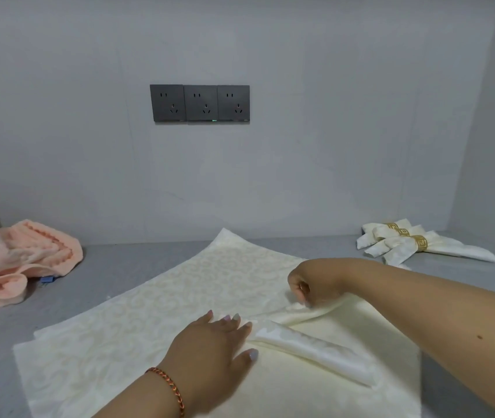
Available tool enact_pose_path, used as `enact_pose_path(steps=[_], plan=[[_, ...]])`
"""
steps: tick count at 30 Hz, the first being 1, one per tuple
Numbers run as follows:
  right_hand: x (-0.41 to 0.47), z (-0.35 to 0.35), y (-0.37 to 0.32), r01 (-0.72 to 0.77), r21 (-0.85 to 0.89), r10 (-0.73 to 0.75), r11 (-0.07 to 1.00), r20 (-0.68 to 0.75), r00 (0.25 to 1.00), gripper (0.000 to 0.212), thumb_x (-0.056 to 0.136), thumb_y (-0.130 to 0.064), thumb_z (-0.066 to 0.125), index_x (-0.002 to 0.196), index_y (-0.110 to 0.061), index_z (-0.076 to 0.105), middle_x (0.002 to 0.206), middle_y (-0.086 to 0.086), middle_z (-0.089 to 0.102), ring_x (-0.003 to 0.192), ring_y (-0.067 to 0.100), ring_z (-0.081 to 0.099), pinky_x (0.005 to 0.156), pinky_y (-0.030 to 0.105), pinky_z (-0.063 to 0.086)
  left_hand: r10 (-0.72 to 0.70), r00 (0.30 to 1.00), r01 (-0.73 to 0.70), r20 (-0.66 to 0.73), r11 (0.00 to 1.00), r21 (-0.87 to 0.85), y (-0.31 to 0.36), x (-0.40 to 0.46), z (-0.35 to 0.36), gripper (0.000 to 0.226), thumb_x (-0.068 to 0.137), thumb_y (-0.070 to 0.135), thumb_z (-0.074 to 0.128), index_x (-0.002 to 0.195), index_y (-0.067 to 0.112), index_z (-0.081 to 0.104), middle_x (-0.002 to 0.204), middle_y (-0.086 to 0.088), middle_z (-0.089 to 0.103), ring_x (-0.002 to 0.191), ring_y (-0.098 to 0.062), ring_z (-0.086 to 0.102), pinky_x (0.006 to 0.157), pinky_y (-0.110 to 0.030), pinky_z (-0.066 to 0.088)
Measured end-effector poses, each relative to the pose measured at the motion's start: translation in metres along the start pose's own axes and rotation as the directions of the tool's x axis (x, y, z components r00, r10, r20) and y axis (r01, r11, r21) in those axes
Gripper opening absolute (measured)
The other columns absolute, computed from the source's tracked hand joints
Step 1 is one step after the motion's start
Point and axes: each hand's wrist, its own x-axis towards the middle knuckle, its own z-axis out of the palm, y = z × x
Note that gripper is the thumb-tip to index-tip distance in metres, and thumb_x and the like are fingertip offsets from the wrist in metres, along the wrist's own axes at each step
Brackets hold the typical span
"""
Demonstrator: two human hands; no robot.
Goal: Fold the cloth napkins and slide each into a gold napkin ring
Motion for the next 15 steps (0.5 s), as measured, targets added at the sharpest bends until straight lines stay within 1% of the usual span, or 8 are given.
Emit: enact_pose_path(steps=[2, 3, 5, 7, 9, 11, 12, 15], plan=[[-0.003, -0.004, -0.007, 0.040, -0.094, -0.039, 0.995, 0.018, 0.999, 0.017, 0.083, -0.011, 0.058, 0.085, -0.022, 0.071, 0.075, -0.017, 0.054, 0.075, 0.010, 0.053, 0.065, 0.021, 0.040, -0.013, 1.000, 0.013, 0.004, 1.000, -0.004, 0.000, 0.000, -0.001, 0.060, 0.097, 0.052, 0.012, 0.153, 0.030, 0.016, 0.161, 0.006, 0.014, 0.147, -0.006, 0.013, 0.118, -0.026, 0.001], [-0.004, -0.006, -0.012, 0.052, -0.148, -0.046, 0.988, 0.048, 0.998, 0.019, 0.085, -0.014, 0.056, 0.090, -0.022, 0.073, 0.077, -0.018, 0.055, 0.077, 0.011, 0.053, 0.067, 0.021, 0.040, -0.014, 1.000, 0.014, 0.009, 1.000, -0.010, 0.000, 0.001, -0.001, 0.055, 0.100, 0.044, 0.019, 0.153, 0.029, 0.016, 0.161, 0.006, 0.014, 0.147, -0.008, 0.013, 0.119, -0.027, 0.003], [-0.008, -0.012, -0.023, 0.058, -0.245, -0.017, 0.968, 0.168, 0.986, 0.027, 0.092, -0.018, 0.049, 0.105, -0.024, 0.072, 0.096, -0.012, 0.060, 0.084, 0.015, 0.051, 0.074, 0.023, 0.038, -0.011, 0.999, 0.011, 0.035, 1.000, -0.026, -0.003, 0.001, 0.000, 0.054, 0.100, 0.037, 0.025, 0.153, 0.030, 0.014, 0.161, 0.006, 0.012, 0.148, -0.012, 0.013, 0.121, -0.030, 0.008], [-0.008, -0.019, -0.029, 0.061, -0.273, 0.031, 0.960, 0.321, 0.947, 0.045, 0.093, -0.003, 0.035, 0.121, -0.022, 0.065, 0.110, 0.002, 0.061, 0.081, 0.016, 0.053, 0.073, 0.022, 0.039, -0.007, 0.998, 0.009, 0.057, 0.999, -0.032, -0.006, 0.003, 0.000, 0.056, 0.099, 0.033, 0.026, 0.153, 0.032, 0.012, 0.162, 0.007, 0.011, 0.149, -0.013, 0.012, 0.121, -0.032, 0.013], [-0.009, -0.026, -0.026, 0.033, -0.168, 0.040, 0.985, 0.414, 0.909, 0.057, 0.085, 0.010, 0.030, 0.127, -0.016, 0.060, 0.094, 0.003, 0.063, 0.072, 0.013, 0.058, 0.073, 0.018, 0.043, 0.007, 0.995, -0.005, 0.095, 1.000, -0.022, -0.008, 0.004, -0.002, 0.057, 0.098, 0.027, 0.026, 0.153, 0.033, 0.011, 0.162, 0.007, 0.010, 0.149, -0.014, 0.012, 0.120, -0.034, 0.016], [-0.011, -0.031, -0.019, -0.003, -0.034, 0.017, 0.999, 0.433, 0.901, 0.048, 0.085, 0.011, 0.044, 0.123, -0.012, 0.062, 0.076, -0.004, 0.065, 0.074, 0.014, 0.062, 0.080, 0.017, 0.047, 0.014, 0.990, -0.010, 0.142, 1.000, -0.024, -0.008, 0.006, -0.010, 0.058, 0.098, 0.023, 0.026, 0.153, 0.034, 0.012, 0.162, 0.008, 0.009, 0.148, -0.015, 0.013, 0.119, -0.035, 0.020], [-0.011, -0.032, -0.016, -0.002, 0.008, -0.002, 1.000, 0.420, 0.907, 0.040, 0.085, 0.007, 0.053, 0.119, -0.011, 0.064, 0.072, -0.007, 0.066, 0.074, 0.013, 0.063, 0.078, 0.014, 0.048, 0.021, 0.986, -0.017, 0.167, 1.000, -0.023, -0.011, 0.008, -0.014, 0.058, 0.098, 0.020, 0.026, 0.153, 0.035, 0.014, 0.161, 0.008, 0.010, 0.148, -0.014, 0.016, 0.118, -0.034, 0.022], [-0.010, -0.025, -0.009, 0.039, 0.061, -0.056, 0.997, 0.306, 0.951, 0.018, 0.085, -0.015, 0.070, 0.103, -0.014, 0.071, 0.073, -0.012, 0.065, 0.066, 0.001, 0.060, 0.069, 0.013, 0.046, 0.041, 0.968, -0.034, 0.248, 0.999, -0.032, -0.021, 0.019, -0.029, 0.056, 0.100, 0.015, 0.028, 0.149, 0.041, 0.025, 0.159, 0.008, 0.022, 0.144, -0.016, 0.027, 0.115, -0.031, 0.024]])
